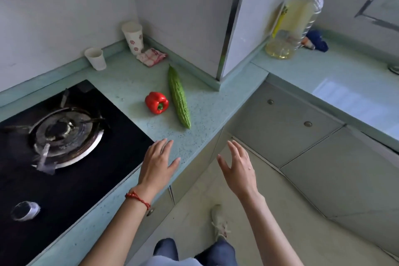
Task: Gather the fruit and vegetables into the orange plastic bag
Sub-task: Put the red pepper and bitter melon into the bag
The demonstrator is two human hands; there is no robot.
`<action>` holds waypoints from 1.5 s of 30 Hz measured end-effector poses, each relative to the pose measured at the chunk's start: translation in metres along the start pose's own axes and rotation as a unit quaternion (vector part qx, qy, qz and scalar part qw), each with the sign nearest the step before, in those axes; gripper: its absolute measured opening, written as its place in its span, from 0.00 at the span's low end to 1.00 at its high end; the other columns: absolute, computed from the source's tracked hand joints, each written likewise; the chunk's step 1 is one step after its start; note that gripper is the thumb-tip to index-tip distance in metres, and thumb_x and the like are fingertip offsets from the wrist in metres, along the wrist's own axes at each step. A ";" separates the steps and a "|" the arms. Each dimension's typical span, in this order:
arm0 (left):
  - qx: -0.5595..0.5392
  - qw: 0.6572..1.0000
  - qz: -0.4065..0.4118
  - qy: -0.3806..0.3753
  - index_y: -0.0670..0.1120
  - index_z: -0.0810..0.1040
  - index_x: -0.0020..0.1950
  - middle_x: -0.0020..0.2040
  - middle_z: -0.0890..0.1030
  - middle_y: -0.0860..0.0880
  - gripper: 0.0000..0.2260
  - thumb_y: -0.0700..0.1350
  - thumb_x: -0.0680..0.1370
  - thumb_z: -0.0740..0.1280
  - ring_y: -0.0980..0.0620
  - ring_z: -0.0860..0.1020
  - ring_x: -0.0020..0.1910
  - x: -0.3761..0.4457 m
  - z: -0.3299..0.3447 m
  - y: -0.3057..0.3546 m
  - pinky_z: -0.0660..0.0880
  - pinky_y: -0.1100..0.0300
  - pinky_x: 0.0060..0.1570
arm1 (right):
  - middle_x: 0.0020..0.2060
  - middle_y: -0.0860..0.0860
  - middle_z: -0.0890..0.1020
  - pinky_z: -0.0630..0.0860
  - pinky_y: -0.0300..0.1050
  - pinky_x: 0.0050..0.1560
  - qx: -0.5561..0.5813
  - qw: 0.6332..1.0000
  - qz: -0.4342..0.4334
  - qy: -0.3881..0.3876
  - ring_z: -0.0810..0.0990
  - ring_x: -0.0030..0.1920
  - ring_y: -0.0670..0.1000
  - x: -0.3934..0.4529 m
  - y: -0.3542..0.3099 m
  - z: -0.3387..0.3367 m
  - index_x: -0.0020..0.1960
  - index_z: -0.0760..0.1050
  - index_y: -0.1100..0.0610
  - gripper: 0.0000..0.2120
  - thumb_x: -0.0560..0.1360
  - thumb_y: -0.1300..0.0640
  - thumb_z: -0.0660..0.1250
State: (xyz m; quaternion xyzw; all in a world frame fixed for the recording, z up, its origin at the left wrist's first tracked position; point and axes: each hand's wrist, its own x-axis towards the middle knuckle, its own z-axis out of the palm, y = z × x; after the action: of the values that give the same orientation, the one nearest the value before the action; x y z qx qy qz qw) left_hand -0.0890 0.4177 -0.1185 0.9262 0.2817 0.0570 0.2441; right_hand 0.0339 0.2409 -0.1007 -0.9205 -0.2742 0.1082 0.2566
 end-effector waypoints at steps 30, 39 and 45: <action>-0.420 0.764 -0.448 0.198 0.46 0.77 0.53 0.48 0.78 0.51 0.10 0.50 0.75 0.66 0.52 0.74 0.51 0.182 -0.013 -0.017 0.69 0.63 0.48 | 0.65 0.54 0.75 0.71 0.47 0.62 0.200 0.944 0.025 -0.261 0.75 0.63 0.53 0.281 -0.061 0.050 0.68 0.67 0.57 0.26 0.74 0.47 0.64; -0.469 0.701 -0.509 0.171 0.48 0.77 0.41 0.48 0.80 0.41 0.17 0.59 0.63 0.72 0.44 0.79 0.50 0.219 -0.012 -0.047 0.78 0.47 0.52 | 0.62 0.59 0.77 0.73 0.55 0.63 0.213 0.929 0.105 -0.284 0.76 0.61 0.56 0.330 -0.082 0.068 0.68 0.66 0.62 0.32 0.71 0.45 0.68; -0.501 0.666 -0.523 0.179 0.40 0.77 0.53 0.48 0.78 0.42 0.17 0.47 0.69 0.73 0.46 0.77 0.48 0.234 -0.009 -0.048 0.78 0.57 0.39 | 0.62 0.58 0.77 0.76 0.52 0.59 0.174 0.935 0.096 -0.293 0.79 0.57 0.55 0.345 -0.089 0.081 0.67 0.66 0.64 0.34 0.70 0.45 0.69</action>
State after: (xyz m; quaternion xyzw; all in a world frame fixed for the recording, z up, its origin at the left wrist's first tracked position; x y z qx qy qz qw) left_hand 0.0803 0.5844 -0.1411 0.3367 0.6868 0.2171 0.6065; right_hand 0.2513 0.5318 -0.1418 -0.8109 -0.2245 0.4432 0.3092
